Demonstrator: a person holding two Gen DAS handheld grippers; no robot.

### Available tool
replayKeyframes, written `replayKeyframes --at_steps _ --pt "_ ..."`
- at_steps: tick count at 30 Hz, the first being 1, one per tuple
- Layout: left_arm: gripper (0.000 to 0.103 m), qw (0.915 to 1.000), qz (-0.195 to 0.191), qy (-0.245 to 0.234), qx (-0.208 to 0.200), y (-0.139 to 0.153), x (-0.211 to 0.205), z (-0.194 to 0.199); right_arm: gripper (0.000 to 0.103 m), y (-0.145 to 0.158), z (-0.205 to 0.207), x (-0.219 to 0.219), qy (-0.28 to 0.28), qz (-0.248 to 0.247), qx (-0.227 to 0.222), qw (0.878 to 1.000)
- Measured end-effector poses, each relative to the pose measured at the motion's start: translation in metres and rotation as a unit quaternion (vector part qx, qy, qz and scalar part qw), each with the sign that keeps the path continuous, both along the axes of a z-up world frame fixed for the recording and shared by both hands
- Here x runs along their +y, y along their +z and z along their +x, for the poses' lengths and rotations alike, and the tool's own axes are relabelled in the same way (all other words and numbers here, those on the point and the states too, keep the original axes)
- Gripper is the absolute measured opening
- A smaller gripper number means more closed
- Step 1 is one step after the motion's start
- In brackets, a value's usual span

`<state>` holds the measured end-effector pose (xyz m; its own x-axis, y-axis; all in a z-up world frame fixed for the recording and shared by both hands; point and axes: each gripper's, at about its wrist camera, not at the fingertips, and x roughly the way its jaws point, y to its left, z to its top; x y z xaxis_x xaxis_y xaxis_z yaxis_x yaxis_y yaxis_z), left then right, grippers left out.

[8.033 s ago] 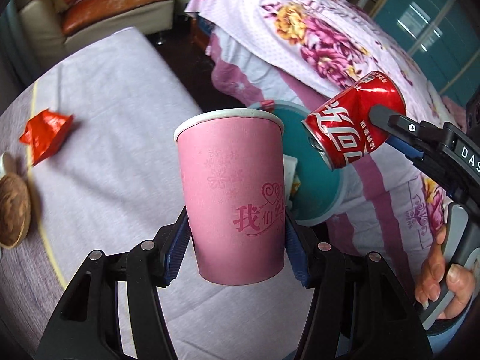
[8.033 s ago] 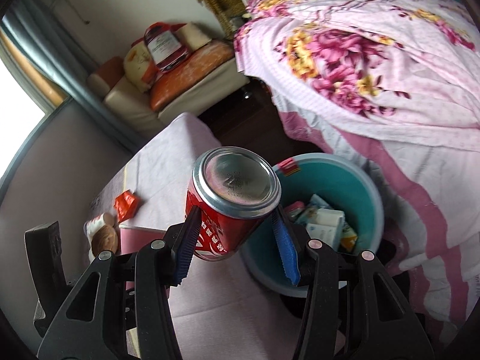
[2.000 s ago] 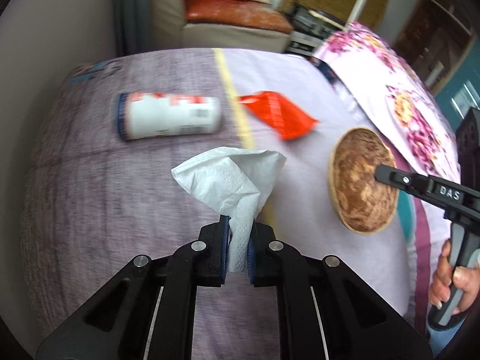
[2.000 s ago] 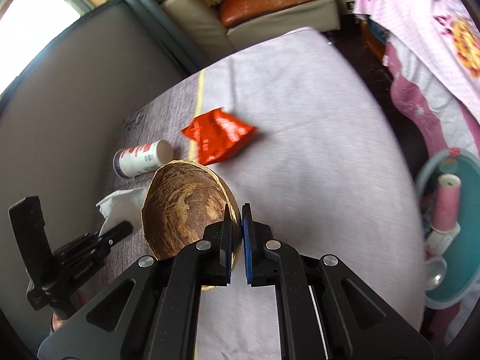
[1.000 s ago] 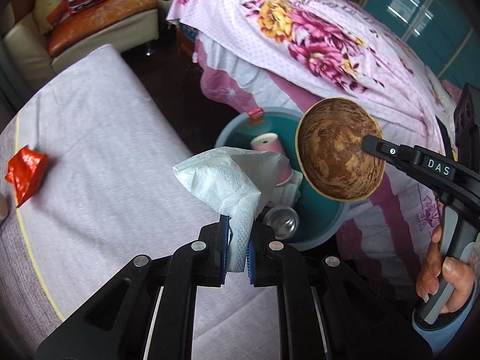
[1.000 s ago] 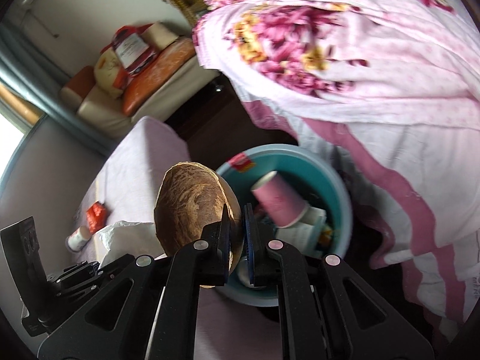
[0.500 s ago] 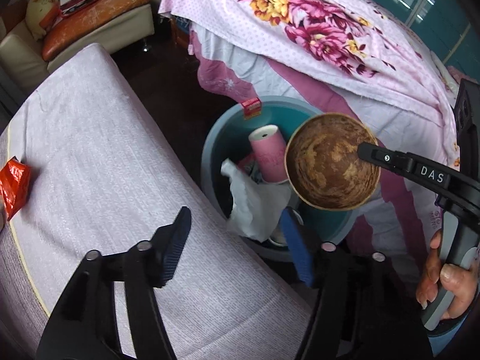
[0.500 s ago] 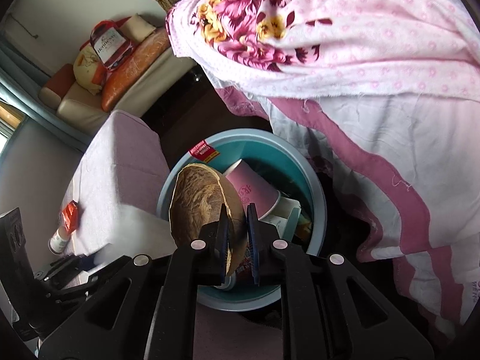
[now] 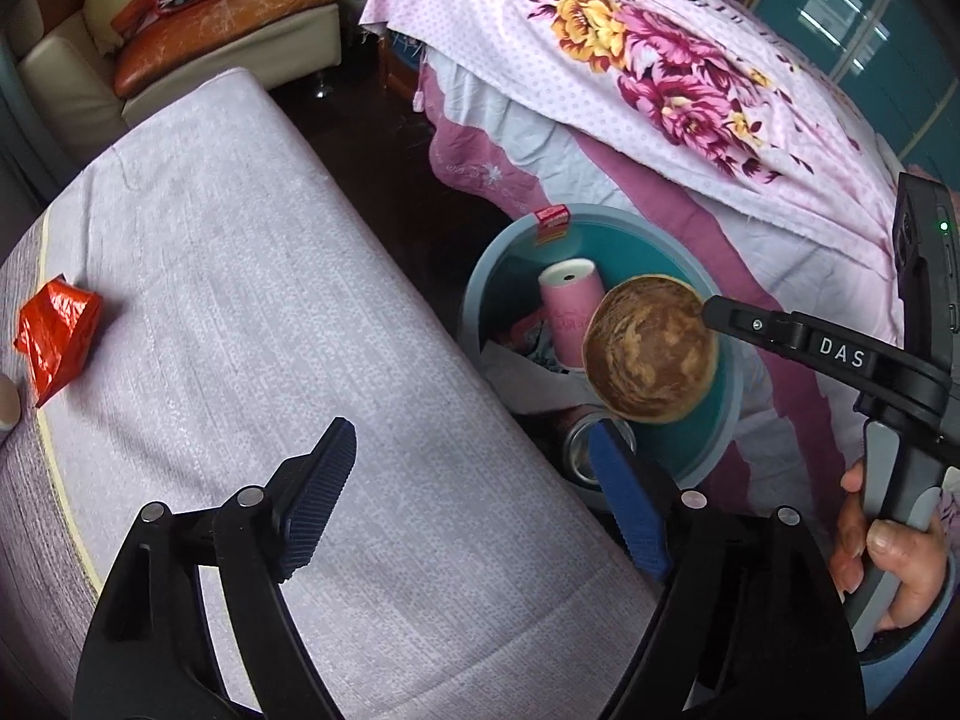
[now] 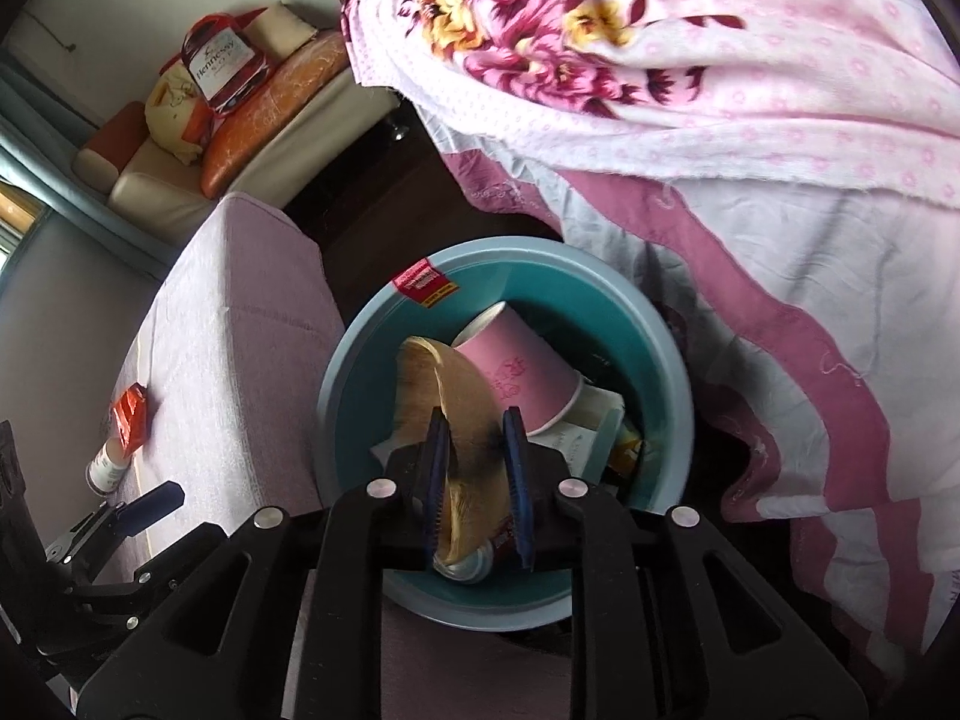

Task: Collect trash
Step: 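Open the left tool dropping the tissue while the right tool drops the bowl into the bin, then move both open tools back to the white cup and red packet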

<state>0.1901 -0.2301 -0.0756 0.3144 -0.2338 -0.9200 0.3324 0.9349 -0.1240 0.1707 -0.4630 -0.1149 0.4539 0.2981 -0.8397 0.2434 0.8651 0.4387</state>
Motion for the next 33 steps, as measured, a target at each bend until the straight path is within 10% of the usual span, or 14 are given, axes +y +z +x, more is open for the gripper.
replayKeyframes --at_steps 8,33 --pt "0.090 0.9996 -0.018 0.022 0.001 0.002 0.025 -0.002 0.073 0.007 0.004 0.021 0.014 -0.006 0.011 1.000" --pt "0.091 0.9907 -0.046 0.127 -0.019 0.016 0.174 -0.015 0.083 0.059 0.029 0.149 0.111 -0.059 0.011 0.992"
